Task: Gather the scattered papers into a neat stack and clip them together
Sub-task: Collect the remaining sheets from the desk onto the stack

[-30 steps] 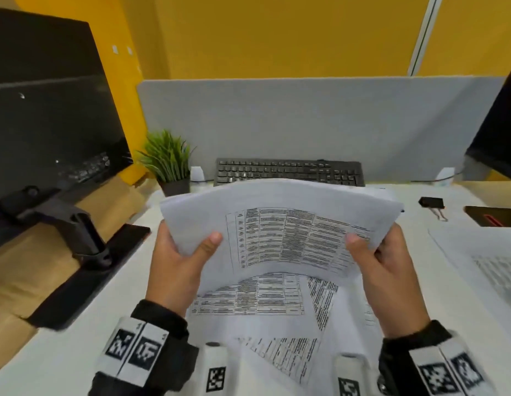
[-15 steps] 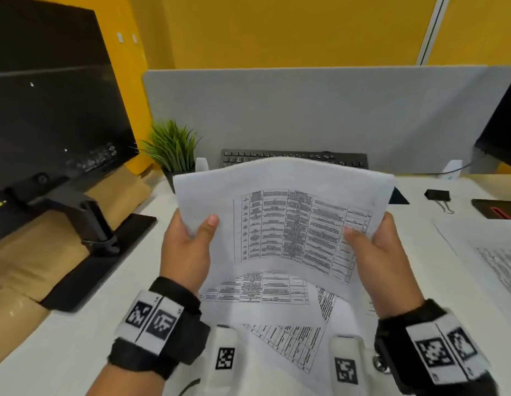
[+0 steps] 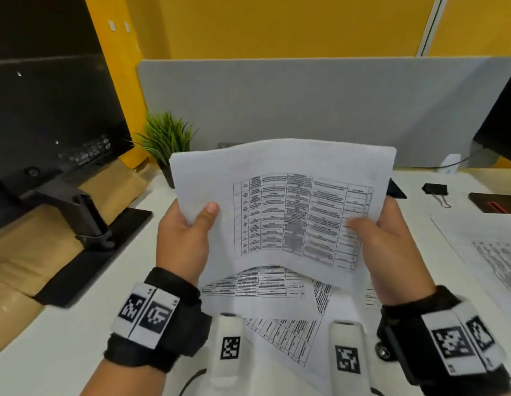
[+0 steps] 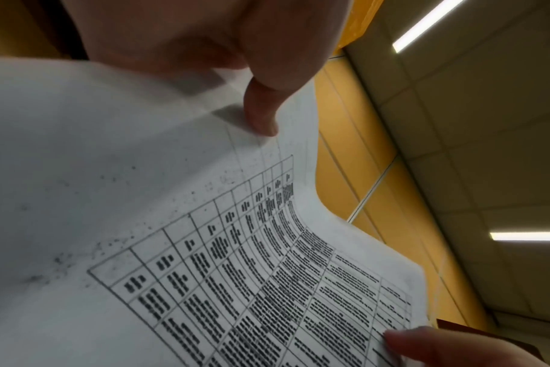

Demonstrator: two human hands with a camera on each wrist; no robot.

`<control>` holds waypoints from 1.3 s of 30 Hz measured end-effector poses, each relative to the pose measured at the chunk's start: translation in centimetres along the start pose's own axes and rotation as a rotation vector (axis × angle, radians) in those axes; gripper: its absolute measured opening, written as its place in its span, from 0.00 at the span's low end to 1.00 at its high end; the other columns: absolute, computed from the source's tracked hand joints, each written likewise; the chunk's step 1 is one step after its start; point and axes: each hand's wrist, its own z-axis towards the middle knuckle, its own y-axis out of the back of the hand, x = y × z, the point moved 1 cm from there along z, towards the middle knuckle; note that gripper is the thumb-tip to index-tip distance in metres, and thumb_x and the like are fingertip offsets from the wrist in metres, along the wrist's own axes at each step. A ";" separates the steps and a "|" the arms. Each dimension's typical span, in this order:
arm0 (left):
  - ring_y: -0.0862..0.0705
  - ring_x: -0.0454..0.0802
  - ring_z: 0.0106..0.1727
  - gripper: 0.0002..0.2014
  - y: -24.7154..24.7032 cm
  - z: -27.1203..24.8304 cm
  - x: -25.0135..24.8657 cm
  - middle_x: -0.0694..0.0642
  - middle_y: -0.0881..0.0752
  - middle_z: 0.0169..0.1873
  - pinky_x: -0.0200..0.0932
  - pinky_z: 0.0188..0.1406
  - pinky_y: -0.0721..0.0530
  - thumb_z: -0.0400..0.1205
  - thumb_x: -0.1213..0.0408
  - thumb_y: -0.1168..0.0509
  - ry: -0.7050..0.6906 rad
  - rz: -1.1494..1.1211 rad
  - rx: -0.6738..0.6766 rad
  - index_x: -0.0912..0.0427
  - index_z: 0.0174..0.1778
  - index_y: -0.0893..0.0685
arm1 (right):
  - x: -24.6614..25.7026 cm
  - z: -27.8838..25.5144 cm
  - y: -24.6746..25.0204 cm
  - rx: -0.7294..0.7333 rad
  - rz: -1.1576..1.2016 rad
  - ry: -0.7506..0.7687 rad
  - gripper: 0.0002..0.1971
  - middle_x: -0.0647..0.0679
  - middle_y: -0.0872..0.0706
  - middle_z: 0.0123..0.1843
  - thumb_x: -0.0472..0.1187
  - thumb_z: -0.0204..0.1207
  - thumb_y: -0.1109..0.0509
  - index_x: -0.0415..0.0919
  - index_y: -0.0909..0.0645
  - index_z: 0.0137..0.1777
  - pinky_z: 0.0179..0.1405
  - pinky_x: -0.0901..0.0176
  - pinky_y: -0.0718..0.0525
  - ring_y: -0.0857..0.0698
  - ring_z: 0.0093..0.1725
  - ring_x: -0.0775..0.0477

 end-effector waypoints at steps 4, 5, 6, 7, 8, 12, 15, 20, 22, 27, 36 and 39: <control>0.14 0.50 0.56 0.19 0.4 0.0 -0.6 0.52 0.13 0.56 0.51 0.54 0.16 0.75 0.61 0.30 -0.037 -0.060 -0.020 0.56 0.63 0.21 | -0.4 0.1 0.7 -0.021 0.026 0.003 0.19 0.53 0.13 0.58 0.29 0.78 0.41 0.49 0.26 0.65 0.51 0.52 0.14 0.14 0.56 0.53; 0.14 0.51 0.56 0.20 0.5 -0.1 -0.2 0.53 0.13 0.56 0.53 0.55 0.16 0.75 0.62 0.29 -0.007 -0.057 -0.032 0.57 0.63 0.22 | -1.1 0.0 0.8 -0.007 0.012 -0.036 0.19 0.52 0.13 0.59 0.29 0.78 0.41 0.48 0.26 0.65 0.50 0.52 0.15 0.14 0.56 0.52; 0.14 0.52 0.56 0.20 0.6 -0.2 0.3 0.54 0.13 0.56 0.55 0.56 0.16 0.75 0.63 0.30 0.027 -0.045 -0.039 0.58 0.63 0.22 | -1.6 -0.2 0.8 0.020 -0.007 -0.083 0.19 0.52 0.14 0.59 0.29 0.78 0.40 0.48 0.27 0.65 0.48 0.55 0.15 0.14 0.57 0.52; 0.14 0.52 0.56 0.19 0.7 -0.2 0.9 0.54 0.13 0.55 0.56 0.58 0.17 0.76 0.63 0.30 0.059 -0.030 -0.040 0.58 0.63 0.21 | -2.0 -0.5 0.8 0.052 -0.026 -0.119 0.20 0.53 0.14 0.60 0.29 0.78 0.40 0.49 0.27 0.66 0.46 0.58 0.17 0.15 0.58 0.51; 0.14 0.53 0.56 0.17 0.7 -0.2 1.3 0.53 0.12 0.54 0.56 0.59 0.17 0.77 0.64 0.31 0.080 -0.012 -0.041 0.58 0.62 0.19 | -2.3 -0.6 0.8 0.078 -0.038 -0.136 0.20 0.53 0.14 0.60 0.29 0.78 0.40 0.49 0.28 0.67 0.45 0.60 0.18 0.15 0.59 0.51; 0.14 0.49 0.54 0.11 0.8 0.2 0.5 0.46 0.12 0.50 0.49 0.55 0.18 0.78 0.66 0.33 0.003 0.057 -0.055 0.49 0.54 0.17 | -0.4 -0.9 1.2 -0.050 -0.160 0.005 0.25 0.51 0.20 0.64 0.33 0.77 0.33 0.52 0.40 0.66 0.54 0.54 0.19 0.20 0.62 0.50; 0.15 0.38 0.49 0.10 0.3 0.2 -2.2 0.41 0.14 0.46 0.40 0.47 0.20 0.77 0.65 0.32 -0.167 0.136 -0.029 0.47 0.50 0.19 | 4.0 -1.8 1.3 -0.293 -0.524 0.515 0.41 0.48 0.34 0.71 0.42 0.67 0.27 0.45 0.46 0.77 0.74 0.47 0.34 0.33 0.73 0.47; 0.15 0.47 0.45 0.06 -1.6 -1.3 -7.2 0.50 0.13 0.42 0.52 0.41 0.15 0.74 0.56 0.32 -0.484 0.333 0.155 0.46 0.45 0.19 | 9.2 -1.1 0.2 0.041 -0.939 0.733 0.21 0.61 0.18 0.47 0.44 0.72 0.31 0.56 0.27 0.64 0.48 0.74 0.32 0.23 0.49 0.67; 0.15 0.46 0.45 0.09 -1.6 -1.6 -7.9 0.48 0.14 0.43 0.53 0.40 0.17 0.73 0.55 0.31 -0.552 0.365 0.139 0.49 0.47 0.18 | 9.2 -0.6 0.3 0.112 -0.920 0.712 0.08 0.58 0.20 0.32 0.42 0.73 0.29 0.57 0.22 0.48 0.31 0.75 0.30 0.22 0.34 0.67; 0.28 0.51 0.73 0.50 0.5 0.5 -6.0 0.52 0.29 0.71 0.54 0.72 0.28 0.61 0.48 0.22 -0.376 0.177 -0.069 0.57 0.74 0.41 | 8.9 -0.5 1.6 -0.047 -0.618 0.688 0.06 0.49 0.12 0.36 0.42 0.71 0.28 0.43 0.18 0.46 0.35 0.57 0.21 0.17 0.37 0.50; 0.12 0.45 0.50 0.08 -1.8 0.7 -4.0 0.41 0.09 0.41 0.46 0.53 0.17 0.72 0.62 0.28 -0.172 -0.173 -0.005 0.42 0.38 0.11 | 6.1 -1.2 -2.9 -0.130 -0.186 0.581 0.13 0.66 0.15 0.43 0.33 0.77 0.32 0.57 0.22 0.48 0.41 0.77 0.20 0.15 0.43 0.71; 0.12 0.36 0.40 0.09 -2.1 -0.5 -2.1 0.36 0.10 0.33 0.34 0.41 0.16 0.74 0.66 0.28 -0.112 -0.064 -0.038 0.43 0.35 0.13 | 2.0 -0.9 -4.4 -0.074 -0.192 0.365 0.16 0.70 0.20 0.45 0.31 0.78 0.36 0.53 0.26 0.59 0.38 0.85 0.26 0.19 0.42 0.79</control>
